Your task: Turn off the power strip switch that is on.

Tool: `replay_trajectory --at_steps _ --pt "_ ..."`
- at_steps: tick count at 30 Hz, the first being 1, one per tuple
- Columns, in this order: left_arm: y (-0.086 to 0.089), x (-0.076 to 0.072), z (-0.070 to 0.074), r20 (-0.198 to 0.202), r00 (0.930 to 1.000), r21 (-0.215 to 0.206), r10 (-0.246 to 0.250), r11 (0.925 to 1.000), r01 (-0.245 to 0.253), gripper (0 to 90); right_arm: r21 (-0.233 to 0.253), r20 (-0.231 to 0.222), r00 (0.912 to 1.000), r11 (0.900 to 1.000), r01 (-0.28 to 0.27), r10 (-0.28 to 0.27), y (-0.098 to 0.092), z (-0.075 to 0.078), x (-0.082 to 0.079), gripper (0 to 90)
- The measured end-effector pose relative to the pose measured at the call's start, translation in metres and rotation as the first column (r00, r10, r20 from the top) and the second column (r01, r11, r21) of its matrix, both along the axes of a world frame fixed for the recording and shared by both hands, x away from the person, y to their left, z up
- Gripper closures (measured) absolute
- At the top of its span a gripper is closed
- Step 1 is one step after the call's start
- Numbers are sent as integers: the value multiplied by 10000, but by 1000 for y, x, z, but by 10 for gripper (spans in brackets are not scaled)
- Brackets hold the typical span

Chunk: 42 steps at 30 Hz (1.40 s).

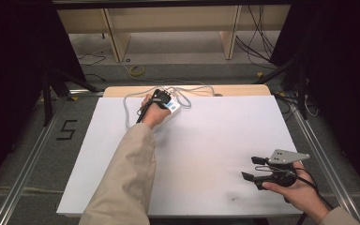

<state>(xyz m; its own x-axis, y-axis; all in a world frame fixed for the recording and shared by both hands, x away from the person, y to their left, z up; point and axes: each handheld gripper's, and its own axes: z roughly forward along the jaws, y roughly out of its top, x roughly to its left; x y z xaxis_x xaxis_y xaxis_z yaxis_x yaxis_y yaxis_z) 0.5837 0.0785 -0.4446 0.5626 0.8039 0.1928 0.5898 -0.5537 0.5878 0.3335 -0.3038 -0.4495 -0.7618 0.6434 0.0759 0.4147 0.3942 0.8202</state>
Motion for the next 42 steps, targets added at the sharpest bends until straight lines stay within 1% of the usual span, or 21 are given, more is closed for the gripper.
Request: replay_trajectory --at_steps 2,5,6,17,24,26,30,31,32,35,39,42 --pt "1 1 -2 -60 10000 55 -14 10000 15 899 -12 6 10000 10000 -29 29 0 0 0 278" --pt "2 1 -4 -102 9999 17 17 10000 -17 899 -7 -3 10000 10000 6 -6 0 0 0 278" --pt "2 1 -5 -93 9999 -49 52 10000 -53 899 9 1 10000 10000 8 -8 0 0 0 278" --pt "1 3 -5 -54 9999 -140 119 9998 -119 899 -26 -5 10000 10000 -34 34 0 -1 0 278" --pt "0 3 -5 -56 10000 66 49 10000 -49 900 -36 0 10000 10000 -46 46 0 -1 0 278" --pt "0 3 -5 -96 9999 -36 124 9999 -124 900 -33 3 10000 10000 -74 74 1 -1 0 278" --pt "1 3 -5 -121 9998 -106 125 9999 -126 900 -48 -1 10000 9999 -94 94 1 -1 0 278" --pt "1 3 -5 -122 9998 -37 138 9999 -138 900 -47 -6 10000 9999 -94 94 1 -1 0 277" --pt "2 3 -5 -106 9999 143 93 9999 -91 900 -52 -17 10000 9999 -91 91 1 -1 0 278" --pt "3 4 -5 -147 9998 -38 160 9999 -161 900 -38 -29 10000 10000 -83 83 1 -1 0 277" --pt "2 3 -5 -103 9999 69 108 9999 -107 900 -48 -22 10000 9999 -92 92 2 -1 0 277" --pt "2 3 -5 -101 9999 -20 107 9999 -107 900 -64 -24 9999 9999 -103 103 2 -1 0 277"
